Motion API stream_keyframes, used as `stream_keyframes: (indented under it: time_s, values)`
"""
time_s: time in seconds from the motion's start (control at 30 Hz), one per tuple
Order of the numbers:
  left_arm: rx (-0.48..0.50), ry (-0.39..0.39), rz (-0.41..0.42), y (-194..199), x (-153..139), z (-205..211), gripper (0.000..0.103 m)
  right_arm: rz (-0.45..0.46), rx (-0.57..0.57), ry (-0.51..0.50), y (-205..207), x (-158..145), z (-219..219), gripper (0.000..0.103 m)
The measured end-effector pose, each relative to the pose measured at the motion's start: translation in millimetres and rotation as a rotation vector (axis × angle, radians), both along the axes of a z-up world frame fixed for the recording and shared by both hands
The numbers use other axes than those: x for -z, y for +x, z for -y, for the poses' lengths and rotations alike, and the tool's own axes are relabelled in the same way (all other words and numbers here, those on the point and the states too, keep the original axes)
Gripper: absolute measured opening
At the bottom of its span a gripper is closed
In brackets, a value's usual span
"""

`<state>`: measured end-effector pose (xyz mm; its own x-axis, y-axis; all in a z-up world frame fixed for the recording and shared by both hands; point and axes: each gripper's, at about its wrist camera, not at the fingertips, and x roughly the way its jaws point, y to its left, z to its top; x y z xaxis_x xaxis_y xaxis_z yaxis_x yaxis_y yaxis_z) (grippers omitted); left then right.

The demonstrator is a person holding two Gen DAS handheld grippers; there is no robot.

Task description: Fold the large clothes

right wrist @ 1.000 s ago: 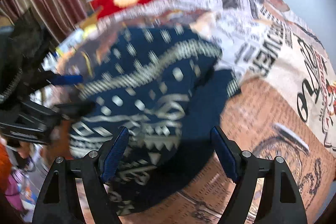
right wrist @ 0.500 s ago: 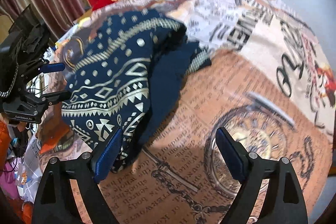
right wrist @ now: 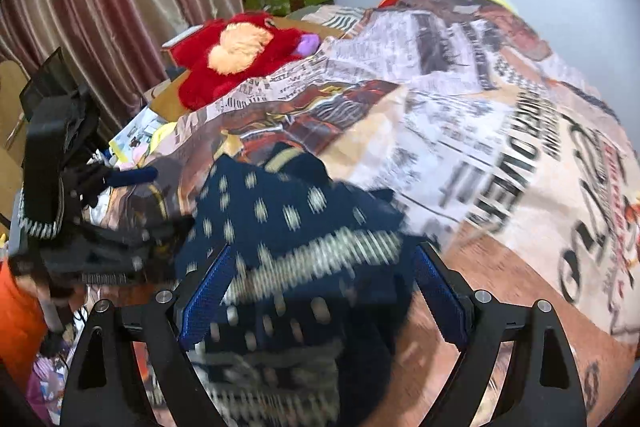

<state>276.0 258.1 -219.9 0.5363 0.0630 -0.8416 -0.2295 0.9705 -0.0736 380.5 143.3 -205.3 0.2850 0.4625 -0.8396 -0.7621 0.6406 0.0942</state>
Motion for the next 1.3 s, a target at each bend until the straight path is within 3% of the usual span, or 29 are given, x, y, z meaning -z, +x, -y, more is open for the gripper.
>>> stream_keyframes:
  time_s: [0.13, 0.23, 0.33, 0.47, 0.63, 0.73, 0.83, 0.93, 1.03, 1.17, 1.3]
  values:
    - [0.011, -0.023, -0.014, -5, 9, 3, 0.086, 0.004, -0.062, -0.077, 12, 18, -30, 0.089]
    - [0.033, 0.011, -0.001, -9, 6, 4, 0.085, 0.012, -0.076, -0.110, 21, 29, -34, 0.089]
    - [0.012, 0.066, 0.005, -1, 1, -1, 0.085, -0.028, -0.026, -0.068, 33, 32, -16, 0.089]
    - [-0.038, 0.068, 0.010, 19, -1, -16, 0.085, -0.081, 0.024, -0.037, 43, 36, 9, 0.089]
    - [-0.065, 0.102, -0.027, 50, 3, -22, 0.085, -0.081, 0.071, -0.007, 44, 28, 42, 0.089]
    - [-0.073, 0.136, -0.038, 55, -2, -20, 0.084, -0.029, 0.123, -0.019, 41, 18, 60, 0.089]
    - [-0.073, 0.082, 0.013, 43, -18, -17, 0.081, 0.016, 0.149, -0.009, 31, 2, 78, 0.089]
    - [-0.026, -0.035, 0.060, 25, -31, -6, 0.081, 0.013, 0.119, 0.040, 14, -8, 88, 0.089]
    - [0.031, -0.124, 0.049, 12, -27, 14, 0.082, -0.019, 0.082, 0.054, -3, -2, 86, 0.089]
    - [0.116, -0.091, -0.016, 0, -9, 52, 0.082, -0.059, 0.066, 0.020, -15, 23, 81, 0.089]
    - [0.148, -0.029, -0.018, -19, -1, 75, 0.084, -0.089, 0.091, -0.010, -13, 43, 90, 0.089]
